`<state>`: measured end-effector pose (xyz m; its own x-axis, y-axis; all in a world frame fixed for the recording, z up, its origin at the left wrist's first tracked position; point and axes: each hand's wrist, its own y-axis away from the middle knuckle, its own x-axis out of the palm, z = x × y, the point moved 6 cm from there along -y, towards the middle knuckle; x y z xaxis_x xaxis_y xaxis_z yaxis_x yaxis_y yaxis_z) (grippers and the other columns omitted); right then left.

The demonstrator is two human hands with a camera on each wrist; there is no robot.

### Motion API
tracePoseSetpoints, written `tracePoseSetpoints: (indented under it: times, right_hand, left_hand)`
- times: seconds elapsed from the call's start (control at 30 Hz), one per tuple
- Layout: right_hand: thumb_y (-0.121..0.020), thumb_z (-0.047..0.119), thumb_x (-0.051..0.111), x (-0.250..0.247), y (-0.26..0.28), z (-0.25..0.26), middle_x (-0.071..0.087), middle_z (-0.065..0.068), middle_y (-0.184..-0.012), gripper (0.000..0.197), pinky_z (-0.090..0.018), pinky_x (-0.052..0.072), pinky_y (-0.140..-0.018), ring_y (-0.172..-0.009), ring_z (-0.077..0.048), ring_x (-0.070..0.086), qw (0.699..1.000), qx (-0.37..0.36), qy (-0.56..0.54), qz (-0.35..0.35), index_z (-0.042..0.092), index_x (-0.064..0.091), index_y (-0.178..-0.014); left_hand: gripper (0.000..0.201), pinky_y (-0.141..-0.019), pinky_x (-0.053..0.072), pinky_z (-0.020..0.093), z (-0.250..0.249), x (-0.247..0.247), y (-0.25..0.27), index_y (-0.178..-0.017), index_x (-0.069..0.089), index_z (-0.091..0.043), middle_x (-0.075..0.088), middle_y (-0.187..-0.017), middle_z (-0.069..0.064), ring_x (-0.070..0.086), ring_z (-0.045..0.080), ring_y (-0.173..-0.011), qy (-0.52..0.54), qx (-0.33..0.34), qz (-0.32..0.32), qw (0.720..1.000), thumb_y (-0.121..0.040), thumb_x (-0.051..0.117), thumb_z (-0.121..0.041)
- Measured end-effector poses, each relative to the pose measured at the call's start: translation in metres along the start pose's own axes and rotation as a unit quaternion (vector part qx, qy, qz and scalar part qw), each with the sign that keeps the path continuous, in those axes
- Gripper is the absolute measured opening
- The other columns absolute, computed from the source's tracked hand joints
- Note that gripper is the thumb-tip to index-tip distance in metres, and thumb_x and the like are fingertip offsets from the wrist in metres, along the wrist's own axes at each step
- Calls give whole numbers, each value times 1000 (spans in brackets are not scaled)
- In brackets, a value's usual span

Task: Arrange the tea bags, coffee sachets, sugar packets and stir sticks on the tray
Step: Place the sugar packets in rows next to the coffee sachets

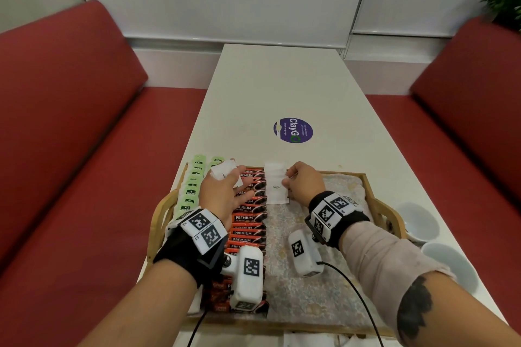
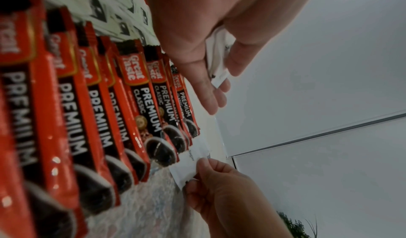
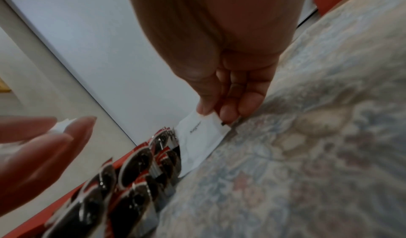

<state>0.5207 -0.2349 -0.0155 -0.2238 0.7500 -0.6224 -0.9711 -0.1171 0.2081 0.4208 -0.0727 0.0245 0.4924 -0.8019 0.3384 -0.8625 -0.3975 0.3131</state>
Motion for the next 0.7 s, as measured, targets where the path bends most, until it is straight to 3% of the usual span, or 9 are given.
tracePoseSetpoints:
  times: [0.27,0.4,0.57,0.7]
  right_hand:
    - [-80,16,71,1,0,-5,67,-12,-93,25,-51,54,-81,-90,-34,66,999,12,-40,-16,20,48,-75]
    - [-76,23,75,-4,6,-6,67,-10,-87,29,-47,56,-77,-85,-31,66,999,28,-31,-20,20,46,-77]
    - [-63,19,86,-4,11,-6,63,-7,-90,41,-47,56,-78,-88,-29,64,999,41,-1,1,19,48,-79]
    - [-70,18,81,-5,11,-4,61,-1,-88,33,-38,53,-78,-87,-23,60,999,23,28,-12,15,51,-85]
  left_hand:
    - [19,-76,56,38,2,0,2,-116,49,-16,64,-106,4,64,21,-87,-1,-1,4,1000,-99,44,-8]
    - [20,-74,58,37,5,1,1,-114,50,-16,64,-105,4,66,21,-86,4,-12,9,1000,-99,41,-5]
    - [22,-75,56,40,5,6,5,-95,52,-15,63,-101,9,66,25,-85,23,-29,23,999,-98,35,-2]
    - [24,-75,56,41,6,8,6,-95,53,-14,63,-101,10,65,25,-86,15,-39,34,999,-98,33,-1]
